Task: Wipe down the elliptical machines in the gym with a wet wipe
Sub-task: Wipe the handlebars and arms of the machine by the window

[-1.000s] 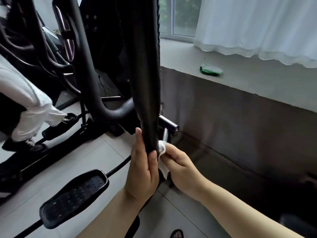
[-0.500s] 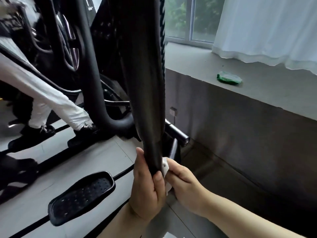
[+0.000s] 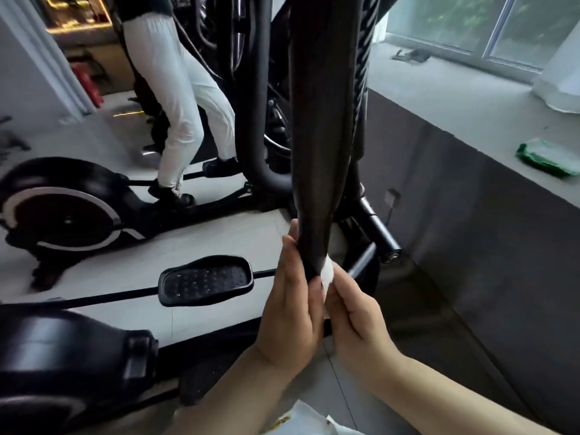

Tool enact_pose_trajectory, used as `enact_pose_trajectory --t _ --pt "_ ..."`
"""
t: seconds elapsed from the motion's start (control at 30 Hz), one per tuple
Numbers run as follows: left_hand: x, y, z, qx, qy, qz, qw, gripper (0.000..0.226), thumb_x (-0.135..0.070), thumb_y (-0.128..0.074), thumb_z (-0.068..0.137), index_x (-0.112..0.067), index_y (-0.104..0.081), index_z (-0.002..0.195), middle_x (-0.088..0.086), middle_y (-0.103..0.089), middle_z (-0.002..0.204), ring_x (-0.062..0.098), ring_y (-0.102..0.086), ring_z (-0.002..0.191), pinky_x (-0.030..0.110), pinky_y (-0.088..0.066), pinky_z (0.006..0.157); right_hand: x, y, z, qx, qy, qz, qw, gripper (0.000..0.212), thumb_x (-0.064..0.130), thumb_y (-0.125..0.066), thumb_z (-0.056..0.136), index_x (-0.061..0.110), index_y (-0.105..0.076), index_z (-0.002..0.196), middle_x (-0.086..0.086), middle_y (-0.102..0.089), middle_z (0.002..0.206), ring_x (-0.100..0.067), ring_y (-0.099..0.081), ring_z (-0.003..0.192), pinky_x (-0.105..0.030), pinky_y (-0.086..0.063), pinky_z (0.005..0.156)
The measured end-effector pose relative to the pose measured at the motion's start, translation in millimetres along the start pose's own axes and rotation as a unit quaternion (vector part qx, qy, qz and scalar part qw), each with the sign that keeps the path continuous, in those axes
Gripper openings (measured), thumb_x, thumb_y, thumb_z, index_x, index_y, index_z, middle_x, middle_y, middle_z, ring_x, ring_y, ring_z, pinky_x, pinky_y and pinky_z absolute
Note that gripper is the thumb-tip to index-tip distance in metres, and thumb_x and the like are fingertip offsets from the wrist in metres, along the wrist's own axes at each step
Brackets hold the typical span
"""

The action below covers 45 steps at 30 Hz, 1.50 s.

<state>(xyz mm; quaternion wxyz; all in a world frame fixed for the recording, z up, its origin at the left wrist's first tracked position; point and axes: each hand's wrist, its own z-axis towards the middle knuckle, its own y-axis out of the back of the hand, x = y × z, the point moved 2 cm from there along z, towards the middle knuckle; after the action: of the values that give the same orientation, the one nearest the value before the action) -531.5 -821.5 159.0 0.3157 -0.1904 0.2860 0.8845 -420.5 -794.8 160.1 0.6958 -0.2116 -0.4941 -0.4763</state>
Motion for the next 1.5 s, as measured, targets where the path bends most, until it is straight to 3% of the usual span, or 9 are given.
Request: enact_pose_trajectory --t 0.1,0.3,0.5,0.67,0.77,0.87,0.97,1.2,1.5 --pt "0 -4 -5 -0.038 0.036 0.054 0.997 0.059 -0.027 -0.028 0.112 -0.029 0.004 0.162 -0.017 -0.011 0.169 0.009 -0.024 0.150 0.012 -0.016 0.119 7 4 3 0.004 0.033 0.006 0.999 0.054 0.018 -0.036 0.106 0.046 -0.036 0.152 0.025 -0.063 0.124 0.009 -0.058 0.106 -0.018 -0.051 0.089" --pt "-7 -11 -4 -0.039 0.048 0.069 0.996 0.062 -0.028 -0.026 0.111 -0.018 0.008 0.162 0.031 -0.025 0.156 0.042 -0.031 0.147 0.038 -0.027 0.124 -22 16 -4 0.111 -0.042 -0.032 0.992 0.048 0.005 -0.041 0.106 0.034 -0.050 0.143 0.007 -0.070 0.104 -0.014 -0.069 0.090 -0.044 -0.059 0.073" --pt "-15 -7 0 -0.021 0.057 0.092 0.994 0.070 -0.014 -0.032 0.108 -0.022 0.013 0.162 0.038 -0.018 0.159 0.042 -0.023 0.151 0.040 -0.022 0.126 -13 20 8 0.104 0.024 -0.023 0.994 0.068 -0.002 -0.038 0.102 0.027 -0.019 0.160 0.037 -0.057 0.122 0.009 -0.060 0.109 -0.016 -0.048 0.091" --pt "-19 -9 5 -0.052 0.047 0.132 0.989 0.061 -0.026 -0.028 0.111 -0.014 0.004 0.162 0.041 -0.027 0.152 0.038 -0.026 0.149 0.033 -0.022 0.125 -36 23 0 0.162 -0.047 -0.037 0.985 0.052 0.014 -0.039 0.106 0.024 -0.033 0.157 -0.001 -0.065 0.131 -0.013 -0.063 0.118 -0.046 -0.054 0.097" --pt "-13 -12 -1 -0.042 0.069 0.140 0.987 0.063 -0.030 -0.028 0.112 -0.027 0.010 0.162 0.047 -0.038 0.138 0.054 -0.039 0.130 0.041 -0.034 0.119 -24 26 10 0.155 -0.015 -0.019 0.988 0.052 0.013 -0.036 0.107 0.020 -0.030 0.159 0.004 -0.061 0.139 -0.013 -0.061 0.124 -0.040 -0.052 0.103" --pt "-8 -19 -7 -0.091 0.092 0.178 0.976 0.058 -0.036 -0.025 0.111 -0.034 0.006 0.161 0.030 -0.028 0.146 0.045 -0.036 0.129 0.016 -0.023 0.120 -15 28 25 0.154 0.024 -0.007 0.988 0.059 0.000 -0.038 0.103 0.014 -0.027 0.159 0.001 -0.053 0.149 -0.014 -0.055 0.132 -0.038 -0.049 0.105" --pt "-9 -26 -3 -0.087 0.057 0.166 0.981 0.063 -0.032 -0.027 0.112 -0.023 0.010 0.162 0.040 -0.031 0.150 0.055 -0.043 0.135 0.049 -0.037 0.115 -40 27 22 0.201 0.019 -0.029 0.979 0.048 0.001 -0.042 0.105 0.007 -0.039 0.153 -0.001 -0.055 0.146 -0.021 -0.054 0.134 -0.044 -0.046 0.108" --pt "-7 -34 -6 -0.106 0.063 0.194 0.973 0.069 -0.029 -0.034 0.110 -0.017 0.009 0.162 0.049 -0.038 0.137 0.062 -0.049 0.123 0.060 -0.039 0.105 -58 28 19 0.254 0.004 -0.018 0.967 0.057 0.004 -0.047 0.106 0.008 -0.026 0.159 0.002 -0.046 0.156 -0.018 -0.045 0.142 -0.042 -0.041 0.113" --pt "-13 -49 -33 -0.139 0.186 0.219 0.948 0.064 -0.033 -0.034 0.110 0.005 -0.006 0.154 0.017 -0.016 0.162 0.016 -0.023 0.154 0.022 -0.023 0.122 -89 38 19 0.337 0.026 -0.072 0.939 0.054 0.016 -0.034 0.107 0.013 -0.025 0.160 0.000 -0.023 0.167 -0.005 -0.018 0.153 -0.030 -0.025 0.123"
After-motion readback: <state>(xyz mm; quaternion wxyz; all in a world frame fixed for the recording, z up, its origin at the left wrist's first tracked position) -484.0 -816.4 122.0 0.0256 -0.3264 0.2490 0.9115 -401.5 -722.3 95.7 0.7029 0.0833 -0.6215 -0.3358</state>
